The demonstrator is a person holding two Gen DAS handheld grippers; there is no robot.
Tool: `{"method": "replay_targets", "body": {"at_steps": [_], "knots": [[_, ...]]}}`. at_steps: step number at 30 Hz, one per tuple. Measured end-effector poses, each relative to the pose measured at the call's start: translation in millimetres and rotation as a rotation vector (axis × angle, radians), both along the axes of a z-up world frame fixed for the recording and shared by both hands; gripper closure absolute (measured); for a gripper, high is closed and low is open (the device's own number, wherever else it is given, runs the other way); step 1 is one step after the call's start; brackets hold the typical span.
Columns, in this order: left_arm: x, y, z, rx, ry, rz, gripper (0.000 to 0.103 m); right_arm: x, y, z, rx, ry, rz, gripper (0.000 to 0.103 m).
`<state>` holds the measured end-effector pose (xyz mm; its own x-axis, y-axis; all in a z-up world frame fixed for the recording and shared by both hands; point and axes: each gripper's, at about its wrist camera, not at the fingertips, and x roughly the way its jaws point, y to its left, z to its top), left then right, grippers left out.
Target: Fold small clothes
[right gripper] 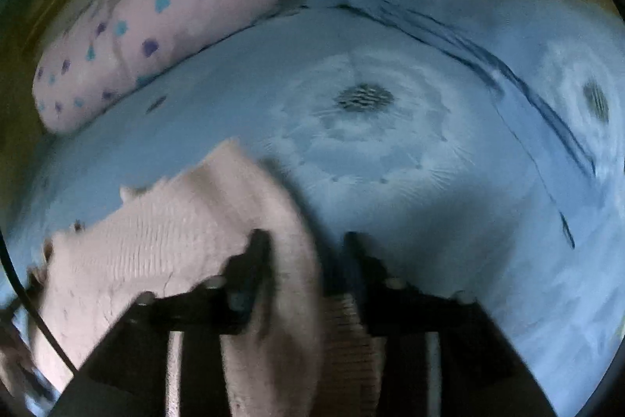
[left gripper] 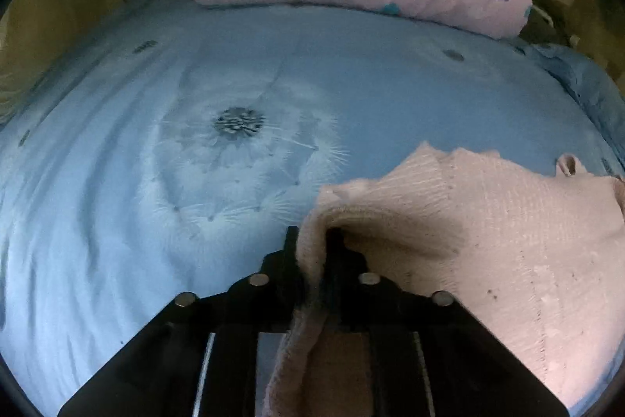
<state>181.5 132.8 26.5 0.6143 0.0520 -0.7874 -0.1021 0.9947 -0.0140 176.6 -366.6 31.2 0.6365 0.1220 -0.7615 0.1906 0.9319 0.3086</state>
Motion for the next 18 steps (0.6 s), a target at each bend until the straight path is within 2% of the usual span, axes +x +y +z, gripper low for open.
{"method": "replay_targets", "body": {"at_steps": [3,8,10,12,15,18], "knots": [[-8,9,5,-0.023,0.004,0.025,0.087,-5,-28,-2,0.113,0.000,-0.094,0.055],[-19,17,23,-0.022,-0.003,0.025,0.087,-15,-49,-2,0.151,0.019,-0.171,0.055],[-21,15,30,-0.038,-0.004,0.013,0.087,-21,-46,1,0.136,0.018,-0.172,0.055],[-20,7,30,-0.024,0.009,-0.039,0.087,-27,-34,3,0.097,0.029,-0.143,0.055],[-9,-16,21,0.092,0.064,-0.107,0.087,-34,-16,9,0.028,0.033,-0.102,0.055],[-1,-32,15,0.140,0.060,-0.151,0.087,-38,1,22,-0.038,-0.008,-0.048,0.055]]}}
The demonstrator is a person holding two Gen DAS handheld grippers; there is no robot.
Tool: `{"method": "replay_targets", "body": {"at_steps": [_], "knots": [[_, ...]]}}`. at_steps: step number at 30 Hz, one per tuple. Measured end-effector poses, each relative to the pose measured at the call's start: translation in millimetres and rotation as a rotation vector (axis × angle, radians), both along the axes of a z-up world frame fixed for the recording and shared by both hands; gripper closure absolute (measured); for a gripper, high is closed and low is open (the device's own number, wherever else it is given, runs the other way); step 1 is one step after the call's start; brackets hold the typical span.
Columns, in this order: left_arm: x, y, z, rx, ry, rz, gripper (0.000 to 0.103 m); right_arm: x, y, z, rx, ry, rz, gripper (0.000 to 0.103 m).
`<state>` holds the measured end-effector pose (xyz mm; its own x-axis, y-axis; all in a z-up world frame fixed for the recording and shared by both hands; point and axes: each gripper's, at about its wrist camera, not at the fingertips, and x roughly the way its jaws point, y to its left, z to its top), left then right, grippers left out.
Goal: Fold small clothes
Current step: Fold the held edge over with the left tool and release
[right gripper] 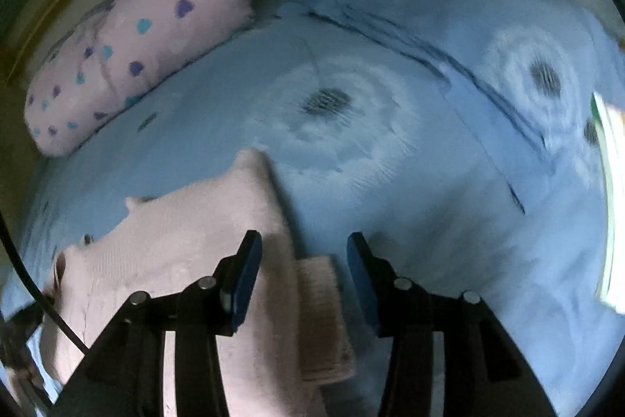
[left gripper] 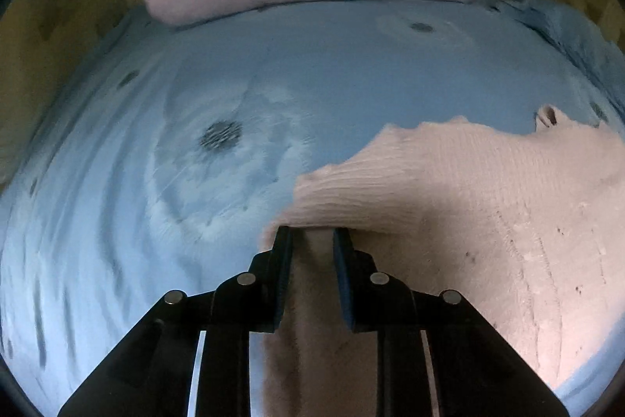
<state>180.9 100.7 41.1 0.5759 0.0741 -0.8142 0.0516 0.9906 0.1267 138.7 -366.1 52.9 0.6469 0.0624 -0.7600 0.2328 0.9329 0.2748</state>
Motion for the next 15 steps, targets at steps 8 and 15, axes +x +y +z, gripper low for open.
{"method": "replay_targets", "body": {"at_steps": [8,15], "knots": [[20,22,-6,0.027,-0.017,0.137,0.087,11,13,-16,-0.178,0.053,0.064,0.055],[9,43,0,-0.057,0.025,0.173,0.087,9,-2,-12,-0.080,0.056,0.031,0.055]]}}
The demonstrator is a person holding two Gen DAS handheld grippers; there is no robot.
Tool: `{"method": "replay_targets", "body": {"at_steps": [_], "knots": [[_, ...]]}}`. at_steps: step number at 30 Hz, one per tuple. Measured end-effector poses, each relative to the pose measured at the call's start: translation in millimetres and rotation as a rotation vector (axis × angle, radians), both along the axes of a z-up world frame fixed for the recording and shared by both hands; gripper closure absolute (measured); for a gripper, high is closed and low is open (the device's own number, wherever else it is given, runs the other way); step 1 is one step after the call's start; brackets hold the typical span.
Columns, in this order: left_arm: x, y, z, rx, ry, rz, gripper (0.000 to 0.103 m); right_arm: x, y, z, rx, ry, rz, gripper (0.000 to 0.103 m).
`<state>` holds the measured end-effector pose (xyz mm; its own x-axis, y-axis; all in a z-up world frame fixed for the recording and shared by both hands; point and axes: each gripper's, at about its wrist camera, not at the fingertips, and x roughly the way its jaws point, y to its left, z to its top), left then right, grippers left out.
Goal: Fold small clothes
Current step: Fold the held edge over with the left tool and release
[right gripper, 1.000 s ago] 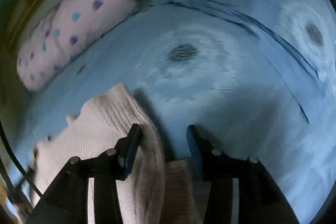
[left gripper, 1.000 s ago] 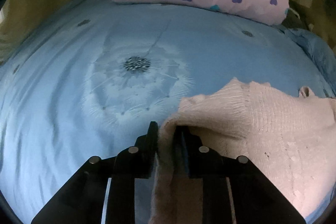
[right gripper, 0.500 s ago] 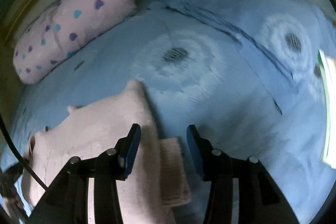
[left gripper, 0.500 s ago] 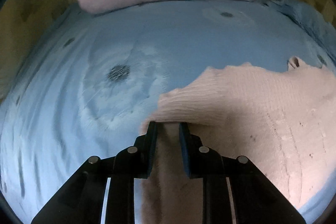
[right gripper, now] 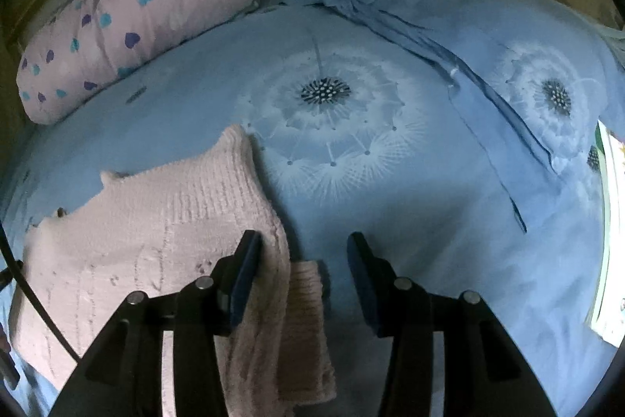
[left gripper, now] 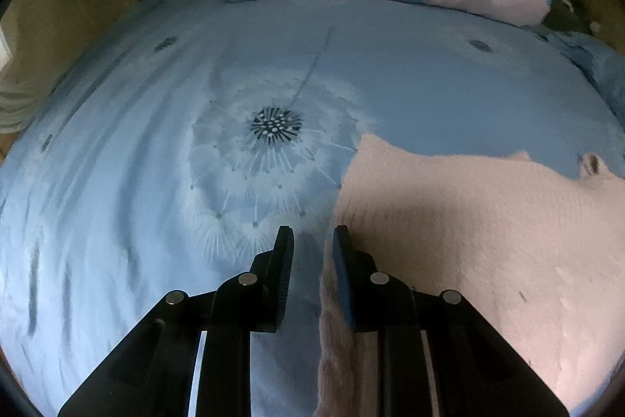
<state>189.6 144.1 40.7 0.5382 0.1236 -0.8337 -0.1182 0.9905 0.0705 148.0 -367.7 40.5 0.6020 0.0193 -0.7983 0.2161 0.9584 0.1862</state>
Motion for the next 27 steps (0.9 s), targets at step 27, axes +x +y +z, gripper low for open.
{"method": "replay_targets", "body": {"at_steps": [27], "knots": [[-114,-27,30,-0.082,0.116,-0.068,0.087,-107,6,24,0.238,-0.011,-0.076,0.040]]}}
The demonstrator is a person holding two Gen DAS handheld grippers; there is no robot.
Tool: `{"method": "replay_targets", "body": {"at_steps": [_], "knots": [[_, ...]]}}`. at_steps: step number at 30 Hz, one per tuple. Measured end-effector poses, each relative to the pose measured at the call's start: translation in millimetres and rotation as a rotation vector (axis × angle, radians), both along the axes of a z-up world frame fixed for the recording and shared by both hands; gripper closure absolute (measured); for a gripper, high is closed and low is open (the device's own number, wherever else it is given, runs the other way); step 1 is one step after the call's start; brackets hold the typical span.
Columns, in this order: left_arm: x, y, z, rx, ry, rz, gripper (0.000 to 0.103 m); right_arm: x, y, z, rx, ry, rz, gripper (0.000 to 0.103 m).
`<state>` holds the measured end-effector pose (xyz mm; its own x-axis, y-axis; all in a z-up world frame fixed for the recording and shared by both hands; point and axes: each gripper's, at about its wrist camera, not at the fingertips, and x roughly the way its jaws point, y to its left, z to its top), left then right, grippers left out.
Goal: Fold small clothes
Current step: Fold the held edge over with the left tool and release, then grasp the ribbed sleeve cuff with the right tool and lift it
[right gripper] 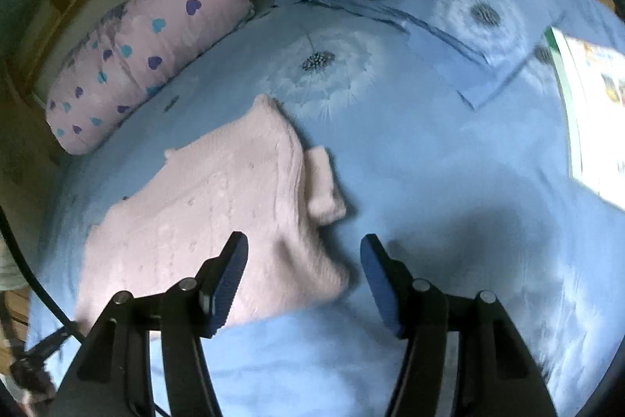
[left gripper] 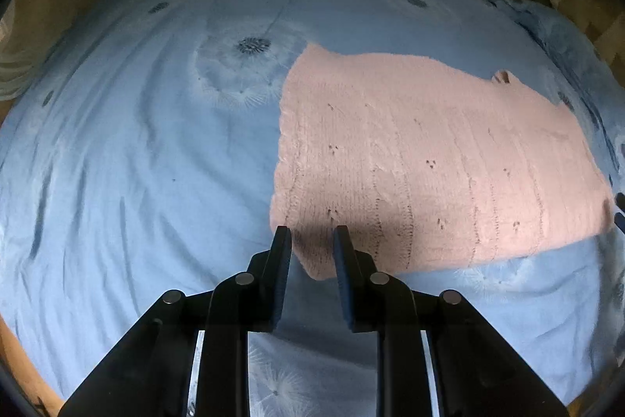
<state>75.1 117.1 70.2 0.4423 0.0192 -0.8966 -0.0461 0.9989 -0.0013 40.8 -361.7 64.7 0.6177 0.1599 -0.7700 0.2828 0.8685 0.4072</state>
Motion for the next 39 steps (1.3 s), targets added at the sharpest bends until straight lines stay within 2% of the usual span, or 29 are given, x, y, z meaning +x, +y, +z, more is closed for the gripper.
{"method": "replay_targets", "body": {"at_steps": [5,9,14,22,26,28,30,35,39], "knots": [[-2,4,-4,-0.027,-0.033,0.002,0.087,-16,3,-1,0.004,-0.003,-0.002,0.036],[-5,7,-9,-0.015,-0.052,0.005,0.087,-21,1,0,0.004,-0.007,-0.012,0.032],[-7,14,-8,-0.028,-0.062,-0.005,0.087,-22,-4,0,-0.018,-0.020,-0.075,0.028],[-9,27,-13,-0.048,-0.045,0.026,0.087,-1,-3,-28,0.117,-0.014,-0.113,0.028],[-8,43,-19,-0.125,-0.013,0.084,0.087,23,5,-46,0.215,0.002,-0.097,0.026],[-7,52,-19,-0.200,-0.008,0.112,0.087,32,11,-47,0.187,-0.015,-0.091,0.026],[-7,57,-18,-0.238,-0.011,0.126,0.087,43,15,-48,0.190,-0.042,-0.070,0.026],[-6,54,-25,-0.186,0.019,0.126,0.087,57,18,-53,0.181,-0.049,-0.080,0.027],[-5,53,-31,-0.191,0.034,0.145,0.087,62,22,-53,0.146,-0.039,-0.063,0.027]]}}
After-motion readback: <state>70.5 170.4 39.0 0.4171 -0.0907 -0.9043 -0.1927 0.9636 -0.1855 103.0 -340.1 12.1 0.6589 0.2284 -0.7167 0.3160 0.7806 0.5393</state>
